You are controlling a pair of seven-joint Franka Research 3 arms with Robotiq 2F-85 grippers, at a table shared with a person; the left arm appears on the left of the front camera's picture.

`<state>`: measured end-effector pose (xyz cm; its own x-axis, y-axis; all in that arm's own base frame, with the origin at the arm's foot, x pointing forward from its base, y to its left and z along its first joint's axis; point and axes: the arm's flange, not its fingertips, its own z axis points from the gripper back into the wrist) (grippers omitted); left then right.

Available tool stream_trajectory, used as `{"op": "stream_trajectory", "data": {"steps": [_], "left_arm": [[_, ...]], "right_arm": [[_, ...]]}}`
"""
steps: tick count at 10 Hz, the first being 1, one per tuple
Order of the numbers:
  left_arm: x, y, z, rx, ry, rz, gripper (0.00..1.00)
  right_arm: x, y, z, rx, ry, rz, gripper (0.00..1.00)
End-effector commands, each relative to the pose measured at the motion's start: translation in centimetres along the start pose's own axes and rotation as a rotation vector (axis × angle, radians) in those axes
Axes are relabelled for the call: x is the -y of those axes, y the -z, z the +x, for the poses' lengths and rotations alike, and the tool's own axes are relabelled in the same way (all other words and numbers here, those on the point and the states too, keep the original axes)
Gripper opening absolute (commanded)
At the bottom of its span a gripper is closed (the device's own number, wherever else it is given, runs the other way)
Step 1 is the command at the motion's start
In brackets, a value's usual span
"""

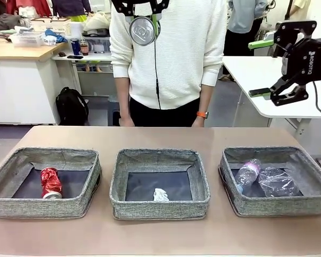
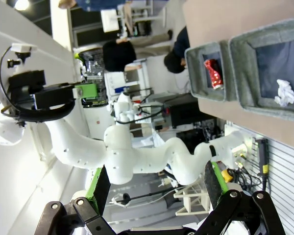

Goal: Sort the waste into the appropriate baskets.
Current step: Pick up the waste item pointed out by the person, then place the picked waste into the Fabric basket indicated by the person.

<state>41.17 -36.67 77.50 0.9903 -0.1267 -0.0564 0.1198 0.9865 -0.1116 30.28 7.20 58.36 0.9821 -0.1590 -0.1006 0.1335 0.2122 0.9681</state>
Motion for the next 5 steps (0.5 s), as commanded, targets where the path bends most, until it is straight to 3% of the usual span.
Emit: {"op": "stream_trajectory", "data": {"steps": [1,5], "left_arm": [[-0.17,0.02,-0.44,-0.010,0.000,0.006,0.40],[-0.17,0.02,-0.44,-0.010,0.000,0.006,0.40]], "right_arm": [[-0.04,-0.14,0.13,-0.010,-0.019,-0.004,1.00],[-0.04,-0.14,0.13,-0.010,-0.019,-0.004,1.00]]}}
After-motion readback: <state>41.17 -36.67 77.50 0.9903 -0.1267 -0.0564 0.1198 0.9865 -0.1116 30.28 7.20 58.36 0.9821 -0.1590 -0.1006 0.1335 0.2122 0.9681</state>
